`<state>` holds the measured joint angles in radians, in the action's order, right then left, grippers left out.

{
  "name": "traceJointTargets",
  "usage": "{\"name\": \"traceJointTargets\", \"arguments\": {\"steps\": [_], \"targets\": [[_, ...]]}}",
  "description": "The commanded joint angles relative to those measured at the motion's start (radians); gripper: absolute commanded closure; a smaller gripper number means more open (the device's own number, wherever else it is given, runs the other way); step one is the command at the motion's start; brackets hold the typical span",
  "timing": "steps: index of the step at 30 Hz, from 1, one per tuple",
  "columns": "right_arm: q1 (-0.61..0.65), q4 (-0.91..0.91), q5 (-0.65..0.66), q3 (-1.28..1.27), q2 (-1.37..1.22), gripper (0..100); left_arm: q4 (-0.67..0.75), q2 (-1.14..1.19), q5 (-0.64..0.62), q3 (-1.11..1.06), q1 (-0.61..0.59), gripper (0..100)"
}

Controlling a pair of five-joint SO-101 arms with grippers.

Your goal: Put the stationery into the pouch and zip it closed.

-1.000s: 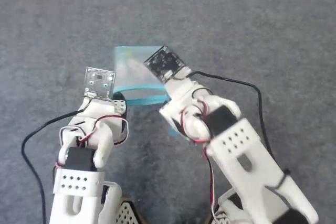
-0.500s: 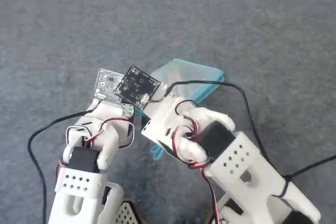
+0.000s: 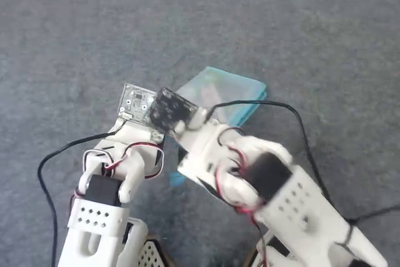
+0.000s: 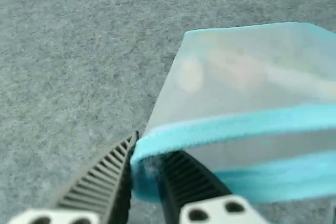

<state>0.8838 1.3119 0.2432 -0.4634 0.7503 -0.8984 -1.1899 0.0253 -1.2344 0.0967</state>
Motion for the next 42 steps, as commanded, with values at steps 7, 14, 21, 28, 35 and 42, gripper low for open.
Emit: {"name": "traceJointTargets", "arguments": {"steps": [7, 14, 21, 28, 35, 42], "targets": [[-0.005, 0.229, 0.144, 0.058, 0.38, 55.2, -0.003, 0.012, 0.009, 0.03, 0.002, 99], [-0.088, 0.203, 0.198, -0.097, 0.449, 55.2, -0.032, 0.012, 0.009, 0.056, 0.0, 99], [-0.185, -0.062, 0.331, -0.474, 0.458, 55.2, -0.069, 0.012, 0.006, 0.114, -0.083, 99], [-0.182, -0.119, 0.374, -0.545, 0.452, 55.2, -0.077, 0.014, 0.009, 0.145, -0.124, 99], [-0.156, -0.294, 0.367, -0.644, 0.447, 55.2, -0.087, 0.014, 0.009, 0.145, -0.12, 99], [-0.15, -0.344, 0.344, -0.597, 0.295, 59.6, -0.083, 0.014, 0.009, 0.142, -0.109, 99]]}}
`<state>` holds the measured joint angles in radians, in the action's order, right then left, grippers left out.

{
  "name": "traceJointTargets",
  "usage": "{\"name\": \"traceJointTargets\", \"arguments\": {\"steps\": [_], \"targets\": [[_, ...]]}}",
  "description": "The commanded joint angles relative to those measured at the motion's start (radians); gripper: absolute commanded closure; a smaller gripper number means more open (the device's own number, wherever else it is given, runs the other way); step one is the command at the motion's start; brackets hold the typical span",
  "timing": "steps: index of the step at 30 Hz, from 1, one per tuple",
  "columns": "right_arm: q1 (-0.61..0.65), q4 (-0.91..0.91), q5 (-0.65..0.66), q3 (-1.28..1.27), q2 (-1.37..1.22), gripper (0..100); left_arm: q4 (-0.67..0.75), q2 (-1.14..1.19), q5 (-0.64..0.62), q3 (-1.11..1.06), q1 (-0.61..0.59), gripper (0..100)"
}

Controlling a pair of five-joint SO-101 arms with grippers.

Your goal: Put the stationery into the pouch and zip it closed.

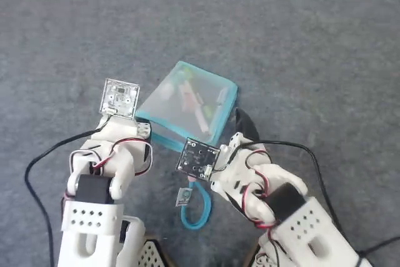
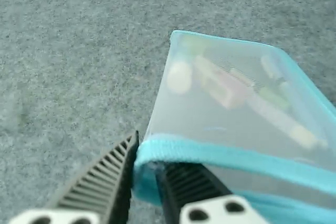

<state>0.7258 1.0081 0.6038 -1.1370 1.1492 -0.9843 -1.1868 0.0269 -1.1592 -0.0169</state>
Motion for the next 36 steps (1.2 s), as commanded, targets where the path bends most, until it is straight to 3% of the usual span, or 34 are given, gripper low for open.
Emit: {"name": "traceJointTargets", "arguments": {"steps": [1, 15, 20, 26, 31, 36], "targets": [[0.012, -0.042, -0.009, 0.103, -0.134, 61.1, 0.0, 0.011, 0.008, 0.067, 0.014, 99], [0.047, -0.114, -0.008, 0.172, -0.274, 62.4, -0.002, 0.011, 0.008, 0.067, 0.025, 99], [0.048, -0.113, -0.009, 0.19, -0.274, 74.5, -0.002, 0.011, 0.008, 0.065, 0.025, 99], [0.048, -0.114, -0.009, 0.192, -0.274, 81.8, -0.002, 0.011, 0.008, 0.065, 0.025, 99], [0.044, -0.105, -0.066, 0.236, -0.275, 99.8, -0.003, 0.011, 0.008, 0.065, 0.025, 99], [0.004, -0.104, -0.098, 0.279, -0.275, 99.1, -0.005, 0.003, 0.008, 0.065, 0.026, 99]]}}
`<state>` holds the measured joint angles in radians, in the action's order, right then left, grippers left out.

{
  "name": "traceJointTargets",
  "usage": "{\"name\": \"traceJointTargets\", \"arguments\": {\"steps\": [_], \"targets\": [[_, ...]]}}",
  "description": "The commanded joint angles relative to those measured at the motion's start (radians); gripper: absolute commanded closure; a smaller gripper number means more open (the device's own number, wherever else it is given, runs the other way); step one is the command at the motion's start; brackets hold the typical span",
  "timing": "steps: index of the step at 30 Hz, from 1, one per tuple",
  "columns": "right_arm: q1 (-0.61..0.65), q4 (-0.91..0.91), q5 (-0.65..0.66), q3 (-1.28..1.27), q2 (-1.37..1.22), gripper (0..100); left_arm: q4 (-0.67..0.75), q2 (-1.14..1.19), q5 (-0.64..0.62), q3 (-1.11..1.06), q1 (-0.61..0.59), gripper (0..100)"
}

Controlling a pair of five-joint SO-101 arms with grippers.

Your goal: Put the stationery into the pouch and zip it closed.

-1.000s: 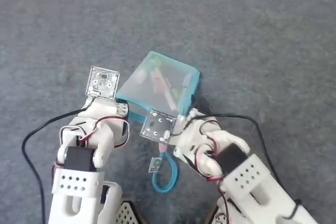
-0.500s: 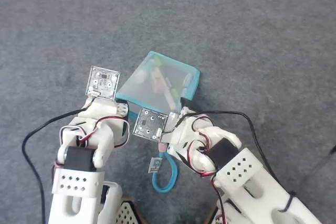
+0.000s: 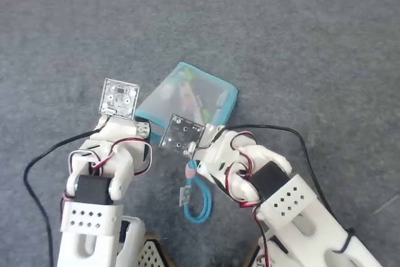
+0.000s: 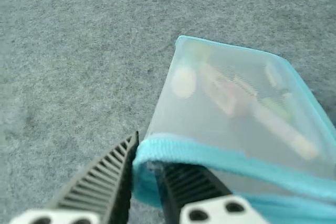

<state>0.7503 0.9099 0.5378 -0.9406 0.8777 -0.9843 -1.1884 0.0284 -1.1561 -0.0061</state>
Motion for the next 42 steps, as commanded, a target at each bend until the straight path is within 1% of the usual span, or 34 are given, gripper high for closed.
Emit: {"name": "traceJointTargets", "arguments": {"steps": [1, 4, 7, 9, 12, 15, 17, 20, 23, 26, 29, 32, 36, 38, 42], "targets": [[-0.03, -0.005, -0.034, 0.086, -0.004, 99.1, -0.017, 0.005, 0.006, 0.07, 0.015, 99], [-0.071, -0.008, -0.064, 0.097, -0.004, 99.1, -0.077, 0.003, 0.006, 0.113, 0.015, 94], [-0.12, -0.005, -0.097, 0.143, -0.038, 99.1, -0.199, 0.003, 0.041, 0.199, 0.017, 89], [-0.147, 0.002, -0.121, 0.19, -0.096, 99.1, -0.253, 0.002, 0.06, 0.243, 0.017, 88], [-0.162, 0.016, -0.164, 0.275, -0.203, 99.1, -0.276, -0.017, 0.064, 0.257, 0.017, 88], [-0.168, 0.016, -0.199, 0.356, -0.297, 99.1, -0.307, -0.104, 0.074, 0.248, 0.018, 88], [-0.17, 0.016, -0.218, 0.404, -0.348, 99.1, -0.33, -0.172, 0.107, 0.237, 0.048, 88], [-0.17, 0.039, -0.239, 0.466, -0.41, 99.1, -0.327, -0.253, 0.133, 0.205, 0.08, 88], [-0.185, 0.076, -0.241, 0.508, -0.446, 99.1, -0.33, -0.305, 0.133, 0.203, 0.075, 88], [-0.213, 0.085, -0.269, 0.526, -0.461, 99.1, -0.327, -0.35, 0.123, 0.203, 0.074, 88], [-0.222, 0.087, -0.273, 0.528, -0.466, 99.1, -0.299, -0.407, 0.081, 0.202, 0.072, 87], [-0.219, 0.087, -0.273, 0.526, -0.466, 99.1, -0.298, -0.456, 0.072, 0.196, 0.072, 81], [-0.214, 0.09, -0.275, 0.528, -0.455, 99.1, -0.269, -0.436, 0.074, 0.139, 0.083, 75], [-0.213, 0.107, -0.275, 0.531, -0.453, 99.1, -0.264, -0.397, 0.083, 0.113, 0.123, 75], [-0.163, 0.15, -0.275, 0.526, -0.403, 99.1, -0.235, -0.304, 0.1, 0.073, 0.272, 75]]}}
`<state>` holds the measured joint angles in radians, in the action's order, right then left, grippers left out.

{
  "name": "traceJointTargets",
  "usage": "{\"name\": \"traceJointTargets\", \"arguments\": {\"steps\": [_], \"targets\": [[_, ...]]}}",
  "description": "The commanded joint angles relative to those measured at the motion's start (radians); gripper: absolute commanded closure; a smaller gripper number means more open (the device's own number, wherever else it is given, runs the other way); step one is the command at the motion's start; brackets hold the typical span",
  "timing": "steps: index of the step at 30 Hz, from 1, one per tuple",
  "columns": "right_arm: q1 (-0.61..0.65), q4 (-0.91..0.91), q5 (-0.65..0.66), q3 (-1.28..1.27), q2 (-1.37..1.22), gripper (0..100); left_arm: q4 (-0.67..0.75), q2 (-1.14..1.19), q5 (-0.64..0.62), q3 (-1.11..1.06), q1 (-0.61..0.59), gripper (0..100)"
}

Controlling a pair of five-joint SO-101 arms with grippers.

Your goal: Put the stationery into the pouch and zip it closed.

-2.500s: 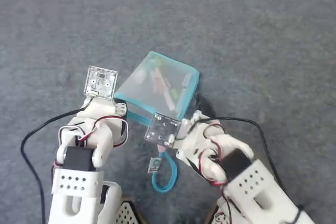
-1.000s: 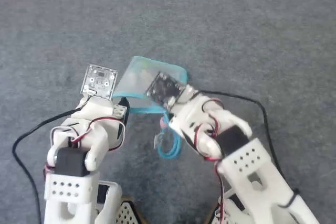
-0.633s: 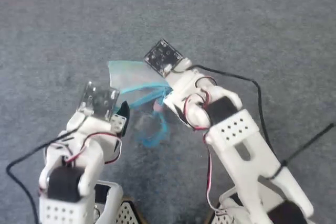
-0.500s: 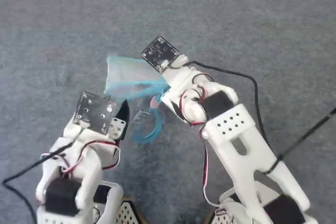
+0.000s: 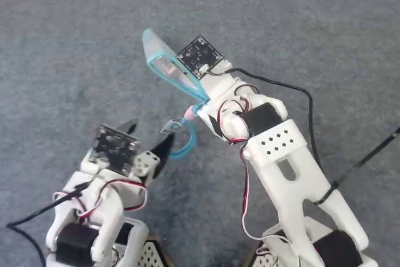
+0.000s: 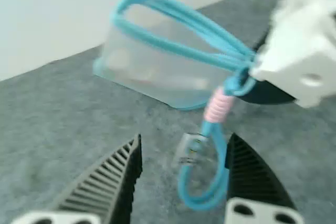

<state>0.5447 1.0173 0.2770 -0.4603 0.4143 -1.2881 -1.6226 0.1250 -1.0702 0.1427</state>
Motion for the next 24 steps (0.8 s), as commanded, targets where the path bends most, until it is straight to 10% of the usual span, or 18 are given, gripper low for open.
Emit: {"name": "traceJointTargets", "arguments": {"steps": [1, 12, 24], "targets": [[0.065, 0.062, -0.015, 0.046, 0.085, 99.1, 0.087, 0.152, 0.003, -0.024, 0.14, 75], [0.203, 0.159, -0.006, 0.006, 0.239, 99.1, 0.209, 0.256, 0.005, -0.084, 0.12, 76], [0.145, 0.09, 0.037, -0.143, 0.237, 99.1, 0.236, 0.25, 0.009, -0.081, 0.058, 99]]}}
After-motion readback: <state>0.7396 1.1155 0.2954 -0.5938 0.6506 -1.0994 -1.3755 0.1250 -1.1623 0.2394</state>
